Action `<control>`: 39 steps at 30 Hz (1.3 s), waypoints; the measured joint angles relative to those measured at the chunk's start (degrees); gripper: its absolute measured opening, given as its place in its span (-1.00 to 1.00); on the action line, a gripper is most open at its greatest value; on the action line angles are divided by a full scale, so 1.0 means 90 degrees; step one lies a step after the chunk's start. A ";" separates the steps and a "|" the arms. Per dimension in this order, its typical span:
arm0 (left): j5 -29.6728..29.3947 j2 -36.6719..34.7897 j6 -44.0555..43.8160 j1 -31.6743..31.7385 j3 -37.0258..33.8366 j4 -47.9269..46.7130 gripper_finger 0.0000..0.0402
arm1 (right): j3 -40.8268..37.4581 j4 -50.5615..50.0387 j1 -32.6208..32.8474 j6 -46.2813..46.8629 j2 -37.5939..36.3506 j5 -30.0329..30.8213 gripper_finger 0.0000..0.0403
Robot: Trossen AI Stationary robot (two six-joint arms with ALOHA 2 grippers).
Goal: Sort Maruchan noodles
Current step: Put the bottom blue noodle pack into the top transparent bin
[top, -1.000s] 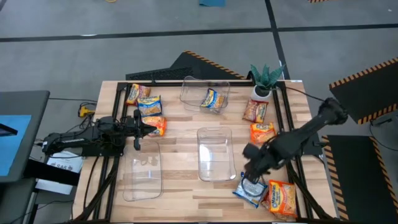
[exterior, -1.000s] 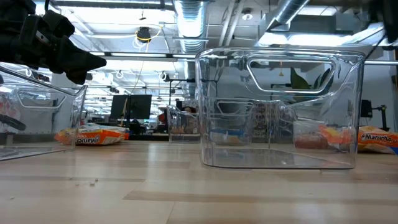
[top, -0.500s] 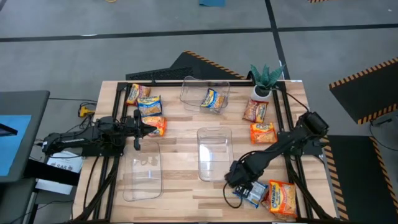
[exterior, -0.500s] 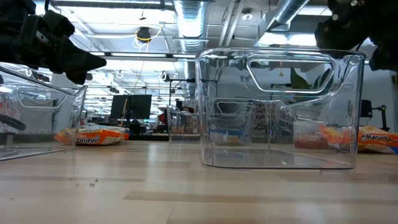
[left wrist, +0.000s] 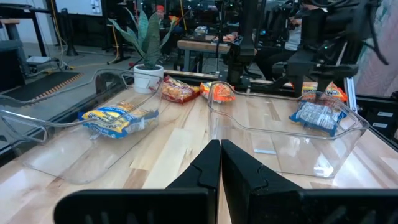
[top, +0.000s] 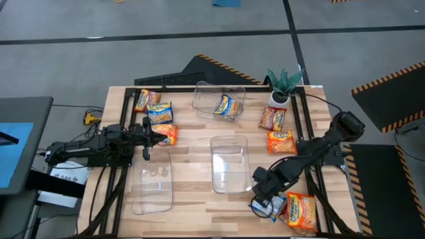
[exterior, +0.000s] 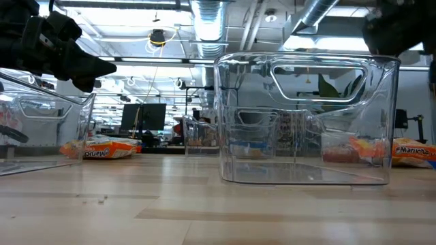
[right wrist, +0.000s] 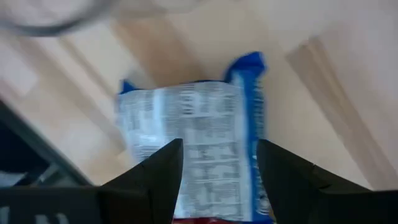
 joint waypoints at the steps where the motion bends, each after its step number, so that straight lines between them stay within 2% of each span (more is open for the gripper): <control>1: 0.0000 0.0000 0.0000 -0.0001 0.0002 -0.0001 -1.00 | -0.0067 0.0099 0.0000 0.0068 0.0015 0.0017 0.13; 11: 0.0000 0.0000 0.0000 -0.0002 0.0001 0.0000 -1.00 | -0.0124 0.0696 -0.0019 -0.0395 0.0625 0.0043 0.13; 18: -0.0001 0.0000 -0.0001 -0.0001 0.0001 -0.0001 -1.00 | -0.0114 0.0668 -0.0058 -0.0598 0.0776 0.0021 0.08; 23: -0.0002 0.0000 0.0000 0.0000 0.0000 0.0000 -1.00 | -0.0124 0.0616 -0.0056 -0.0773 0.0787 0.0002 -0.21; 27: -0.0001 0.0000 -0.0001 -0.0001 0.0001 0.0000 -1.00 | -0.0125 0.0590 -0.0053 -0.1017 0.0789 -0.0031 -0.57; 31: -0.0001 0.0000 0.0000 -0.0002 0.0001 0.0000 -1.00 | -0.0126 0.0550 -0.0058 -0.1230 0.0791 -0.0413 -0.92; 35: 0.0000 0.0000 0.0000 -0.0002 0.0002 0.0000 -1.00 | -0.0133 0.0485 -0.0062 -0.1336 0.0733 -0.0776 -0.94; 39: -0.0001 0.0000 0.0000 -0.0002 0.0001 -0.0002 -1.00 | -0.0183 0.0414 -0.0144 -0.1408 0.0430 -0.0848 -0.97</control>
